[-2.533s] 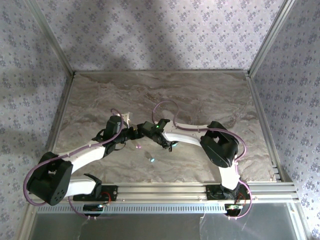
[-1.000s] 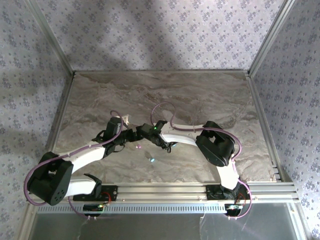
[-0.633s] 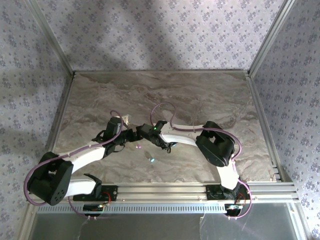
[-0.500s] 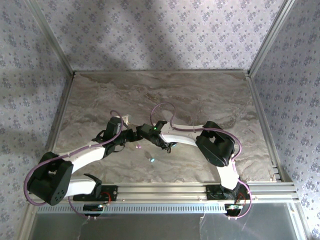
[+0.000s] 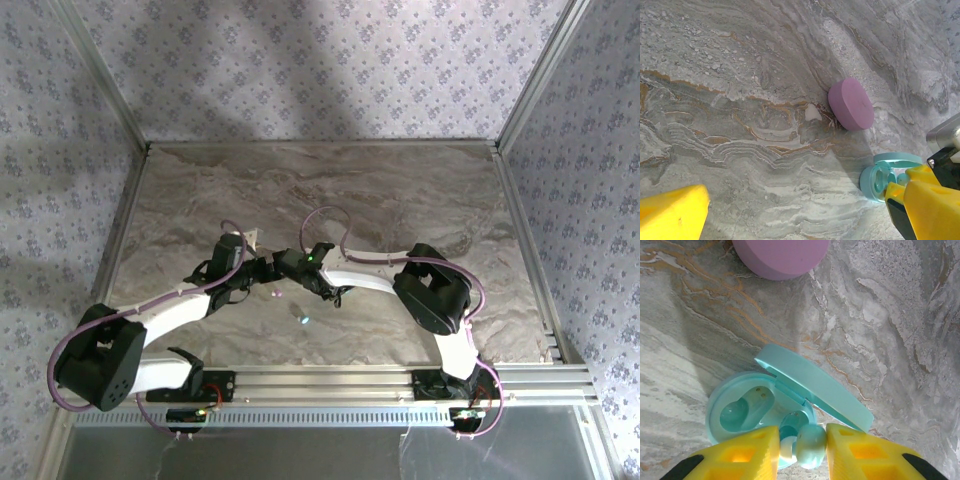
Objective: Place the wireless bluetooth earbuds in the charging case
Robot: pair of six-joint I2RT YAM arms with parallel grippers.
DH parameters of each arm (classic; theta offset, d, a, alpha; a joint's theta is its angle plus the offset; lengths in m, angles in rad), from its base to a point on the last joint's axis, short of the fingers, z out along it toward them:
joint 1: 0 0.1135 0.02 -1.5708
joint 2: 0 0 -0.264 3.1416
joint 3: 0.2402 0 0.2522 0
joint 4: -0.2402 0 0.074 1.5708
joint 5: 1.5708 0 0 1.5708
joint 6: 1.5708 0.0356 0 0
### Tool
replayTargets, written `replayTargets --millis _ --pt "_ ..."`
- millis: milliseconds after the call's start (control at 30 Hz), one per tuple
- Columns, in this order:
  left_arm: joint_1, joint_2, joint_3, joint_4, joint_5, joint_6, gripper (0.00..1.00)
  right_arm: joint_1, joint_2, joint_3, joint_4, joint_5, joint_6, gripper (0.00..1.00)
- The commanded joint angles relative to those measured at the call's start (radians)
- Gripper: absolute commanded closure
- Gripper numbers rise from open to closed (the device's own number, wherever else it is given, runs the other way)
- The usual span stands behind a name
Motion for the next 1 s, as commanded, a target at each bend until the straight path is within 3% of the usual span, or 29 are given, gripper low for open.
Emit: replayTargets --millis 0,300,500,733,967 --pt "-0.015 -0.028 0.031 0.115 0.085 -0.012 0.0 0.003 0.014 -0.006 -0.022 -0.001 0.021 0.67" --pt "-0.015 -0.033 0.03 0.113 0.083 -0.011 0.0 -0.001 0.006 0.006 -0.024 -0.006 0.019 0.67" --pt "-0.015 -0.07 0.021 0.101 0.064 -0.004 0.0 -0.006 -0.09 -0.045 0.012 -0.053 0.027 0.65" --pt "-0.02 -0.177 -0.005 0.079 0.02 0.013 0.0 -0.042 -0.319 -0.213 0.144 -0.148 0.043 0.53" --pt "-0.057 -0.312 -0.056 0.095 -0.05 0.046 0.0 -0.117 -0.552 -0.428 0.34 -0.263 0.05 0.35"
